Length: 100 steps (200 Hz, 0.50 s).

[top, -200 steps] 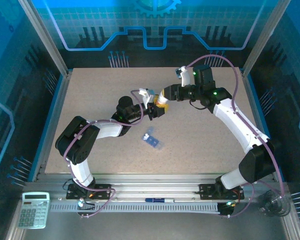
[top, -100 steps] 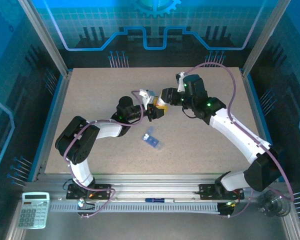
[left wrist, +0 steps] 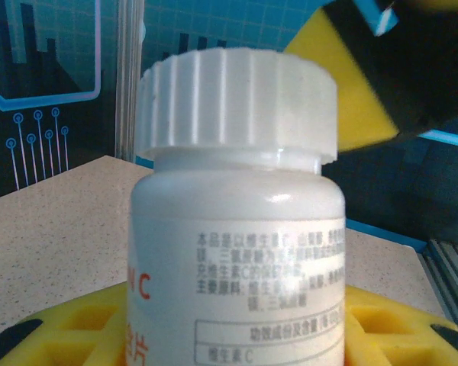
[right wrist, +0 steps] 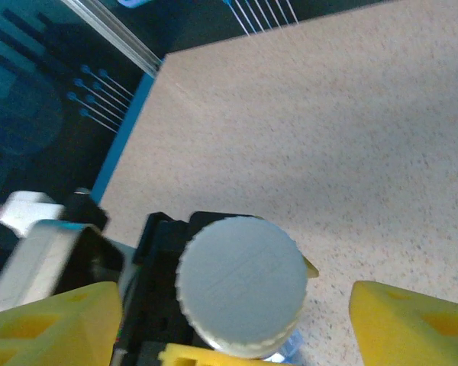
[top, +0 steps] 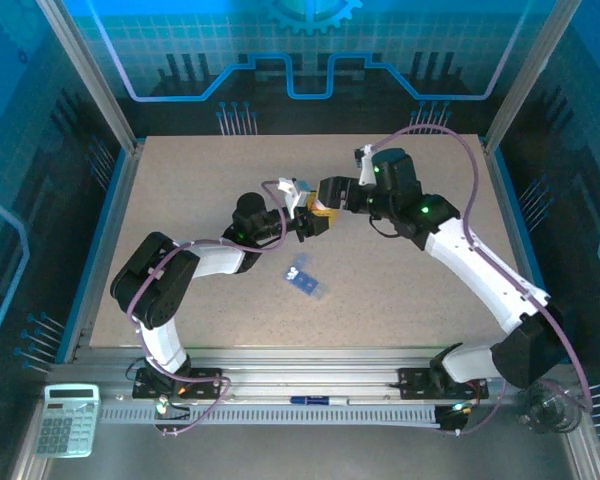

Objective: Sort the pills into containers

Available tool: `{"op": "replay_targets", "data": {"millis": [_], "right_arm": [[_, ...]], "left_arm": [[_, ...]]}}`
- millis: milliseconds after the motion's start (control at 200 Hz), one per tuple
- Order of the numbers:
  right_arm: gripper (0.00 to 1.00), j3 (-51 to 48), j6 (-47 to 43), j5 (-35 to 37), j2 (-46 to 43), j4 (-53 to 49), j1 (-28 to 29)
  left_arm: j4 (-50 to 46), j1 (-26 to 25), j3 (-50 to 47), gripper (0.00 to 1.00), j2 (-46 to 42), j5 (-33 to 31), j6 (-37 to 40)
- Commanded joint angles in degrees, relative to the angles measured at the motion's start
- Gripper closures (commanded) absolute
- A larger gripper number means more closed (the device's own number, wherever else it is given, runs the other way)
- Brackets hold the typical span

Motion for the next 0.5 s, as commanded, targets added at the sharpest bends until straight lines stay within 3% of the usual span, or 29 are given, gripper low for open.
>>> {"op": "replay_targets", "data": {"millis": [0, 220, 495], "right_arm": [[0.19, -1.7, -3.4, -6.7, -3.1, 6.1, -2.3], [0.13, 0.1, -10.3, -14.6, -0.8, 3.9, -7.1], [0.13, 2.4, -12.0, -19.0, 3.1, 2.1, -7.3]], "left_arm": [[2.6, -0.3, 1.0, 1.0, -1.0, -0.1, 0.9], [2.5, -0.3, 0.8, 1.0, -1.3, 0.2, 1.0], [2.3, -0.3, 0.8, 1.0, -1.7, 0.3, 0.9]]}}
